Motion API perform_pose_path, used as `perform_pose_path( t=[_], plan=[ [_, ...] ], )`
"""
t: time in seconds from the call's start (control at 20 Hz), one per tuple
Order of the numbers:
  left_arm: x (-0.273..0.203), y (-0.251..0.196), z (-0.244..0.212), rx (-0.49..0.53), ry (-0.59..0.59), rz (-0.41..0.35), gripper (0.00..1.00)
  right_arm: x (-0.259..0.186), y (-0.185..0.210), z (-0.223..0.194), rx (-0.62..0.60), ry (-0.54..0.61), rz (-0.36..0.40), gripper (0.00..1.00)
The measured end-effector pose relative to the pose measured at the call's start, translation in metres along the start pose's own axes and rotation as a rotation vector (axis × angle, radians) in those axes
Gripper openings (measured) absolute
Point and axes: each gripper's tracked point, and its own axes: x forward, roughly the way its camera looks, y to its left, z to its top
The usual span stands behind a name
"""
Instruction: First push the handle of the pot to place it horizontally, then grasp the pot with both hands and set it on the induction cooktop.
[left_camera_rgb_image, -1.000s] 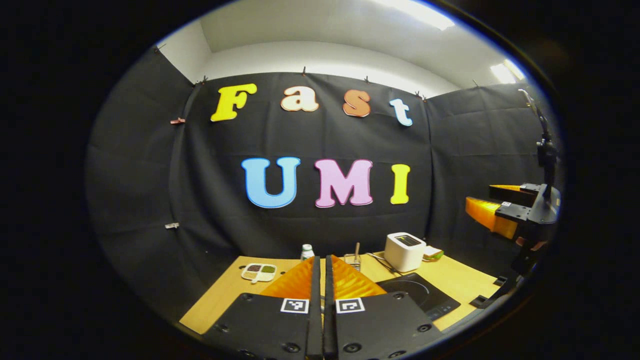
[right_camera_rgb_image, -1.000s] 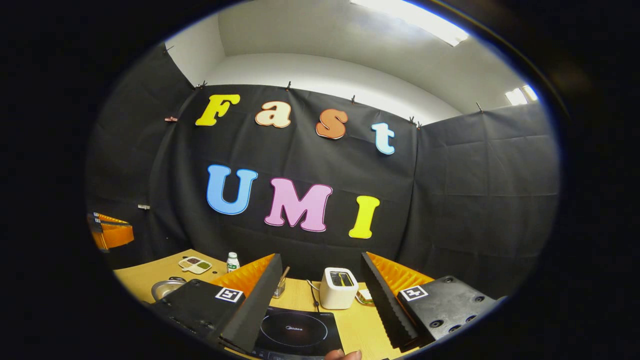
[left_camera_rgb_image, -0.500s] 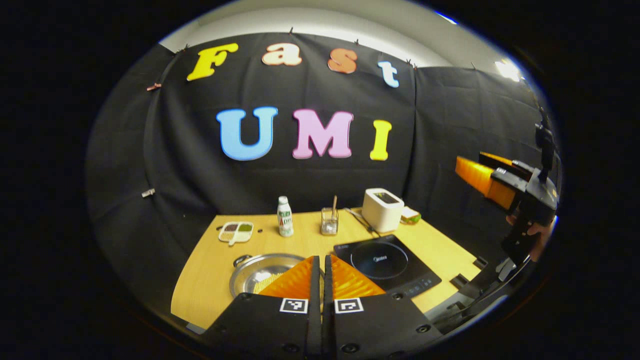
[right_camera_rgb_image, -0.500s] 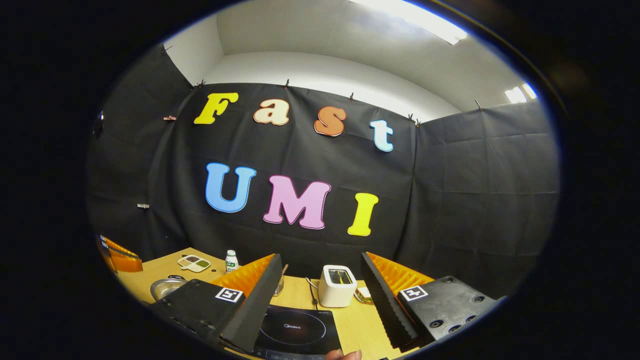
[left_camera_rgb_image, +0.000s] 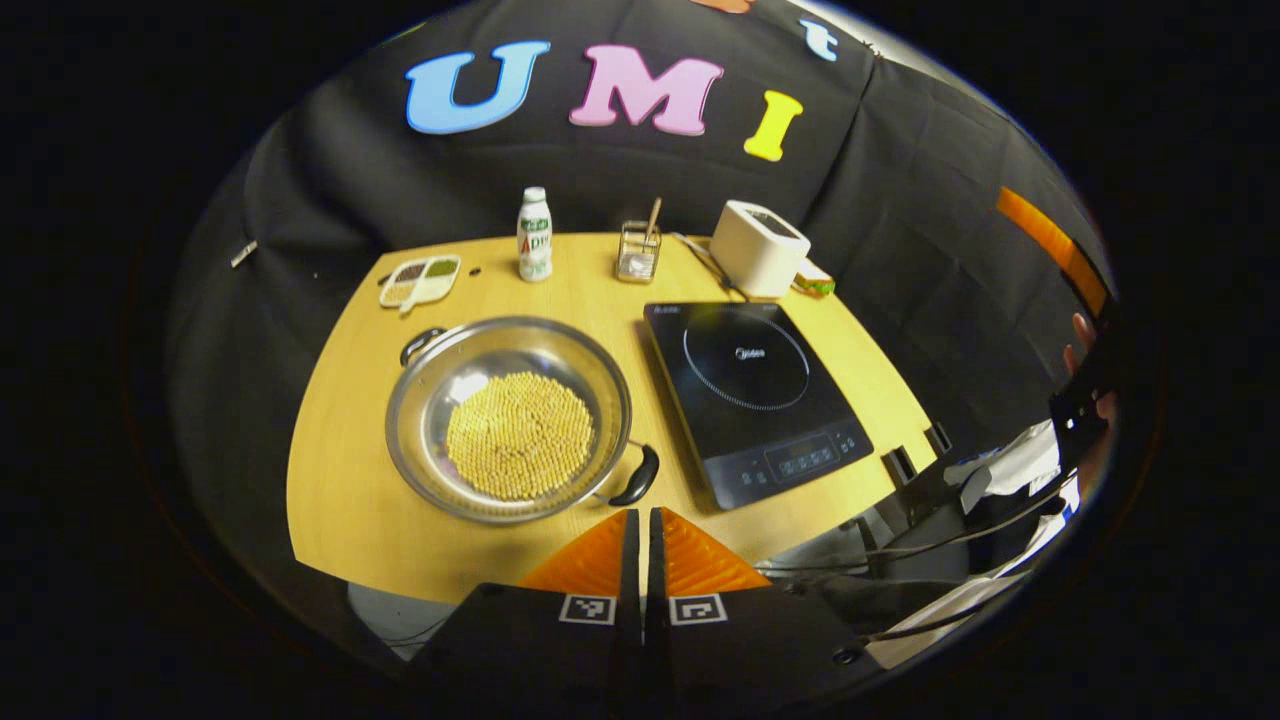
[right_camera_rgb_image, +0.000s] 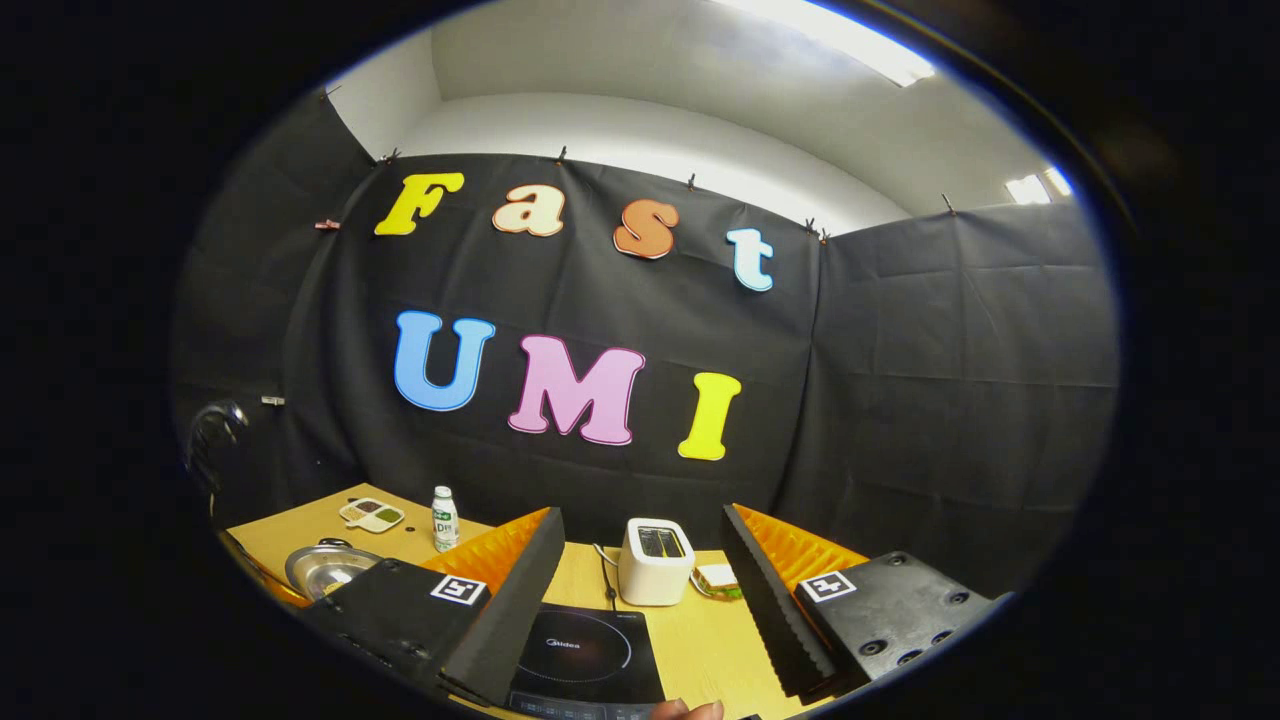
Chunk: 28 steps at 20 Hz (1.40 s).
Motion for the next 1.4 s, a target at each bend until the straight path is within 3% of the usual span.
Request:
perform_pose_path(
  t=[0.35, 0.55, 0.9, 1.4],
  plan=[
    [0.045, 0.012, -0.045, 0.017, 0.236, -0.032, 0.05, -0.006, -0.031, -0.017, 0.002, 0.042, -0.05, 0.98],
    [0.07, 0.029, -0.059, 0.049, 0.329, 0.038, 0.05, -0.007, -0.047, -0.027, 0.001, 0.06, -0.056, 0.98],
    [0.106, 0.044, -0.06, 0.08, 0.381, 0.128, 0.05, -0.001, -0.073, -0.039, 0.015, 0.079, -0.069, 0.98],
    [0.13, 0.034, -0.04, 0.102, 0.388, 0.168, 0.05, 0.008, -0.092, -0.052, 0.018, 0.103, -0.059, 0.98]
  ],
)
